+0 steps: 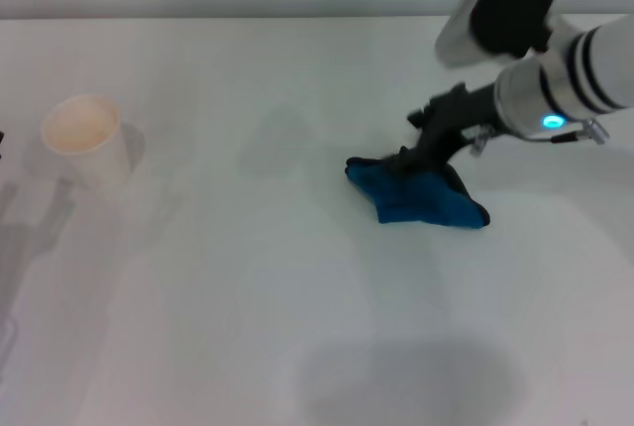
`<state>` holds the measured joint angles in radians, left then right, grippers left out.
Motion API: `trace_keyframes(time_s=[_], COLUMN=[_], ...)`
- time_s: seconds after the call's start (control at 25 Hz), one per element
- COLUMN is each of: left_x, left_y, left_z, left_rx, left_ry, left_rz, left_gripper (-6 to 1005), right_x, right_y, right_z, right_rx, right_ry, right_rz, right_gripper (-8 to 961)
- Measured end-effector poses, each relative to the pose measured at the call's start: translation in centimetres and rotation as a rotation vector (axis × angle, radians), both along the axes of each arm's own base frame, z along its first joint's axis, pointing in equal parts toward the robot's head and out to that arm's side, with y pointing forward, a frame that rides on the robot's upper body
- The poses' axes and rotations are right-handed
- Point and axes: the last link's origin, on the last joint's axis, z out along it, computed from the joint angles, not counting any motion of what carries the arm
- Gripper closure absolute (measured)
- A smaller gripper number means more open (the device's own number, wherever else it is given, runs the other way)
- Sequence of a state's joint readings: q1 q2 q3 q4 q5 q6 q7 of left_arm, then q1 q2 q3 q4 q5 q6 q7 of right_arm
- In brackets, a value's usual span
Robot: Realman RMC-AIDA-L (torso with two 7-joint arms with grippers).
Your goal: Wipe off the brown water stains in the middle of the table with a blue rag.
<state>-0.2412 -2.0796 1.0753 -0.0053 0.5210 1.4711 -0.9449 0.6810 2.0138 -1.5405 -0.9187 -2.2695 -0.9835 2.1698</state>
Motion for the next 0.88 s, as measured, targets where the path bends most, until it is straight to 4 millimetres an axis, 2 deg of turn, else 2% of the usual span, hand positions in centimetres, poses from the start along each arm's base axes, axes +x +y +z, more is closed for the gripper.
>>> trace_keyframes(time_s=[0.24, 0.4, 0.52, 0.64, 0.76, 0.88], left_x=[-0.1, 0.0, 0.0, -0.3, -0.7, -0.8], left_y=[-0.1, -0.1, -0.1, -0.2, -0.5, -0.6], left_z=[0.0, 0.0, 0.0, 0.2, 0.3, 0.4], left_rx=[0.001, 0.001, 0.004, 0.019, 0.037, 0.041], left_ry=[-0.001, -0.002, -0.003, -0.009, -0.018, -0.021], left_rz=[0.004, 0.004, 0.005, 0.021, 0.046, 0.058], left_gripper=[112, 112, 111, 111, 111, 111], right_x=[-0.5, 0.3, 2.1, 4.9, 7.7, 9.8], right_y=[0.4, 0.3, -0.2, -0.7, -1.7, -2.7], right_z=[2.7, 5.8, 8.2, 9.6, 10.0, 9.6], right_rx=[0.101, 0.245, 0.396, 0.584, 0.765, 0.912], right_ry=[0.340, 0.669, 0.914, 1.086, 1.099, 0.942], right_rz=[-0.062, -0.110, -0.118, -0.131, -0.086, 0.023], right_gripper=[217, 104, 112, 118, 118, 117])
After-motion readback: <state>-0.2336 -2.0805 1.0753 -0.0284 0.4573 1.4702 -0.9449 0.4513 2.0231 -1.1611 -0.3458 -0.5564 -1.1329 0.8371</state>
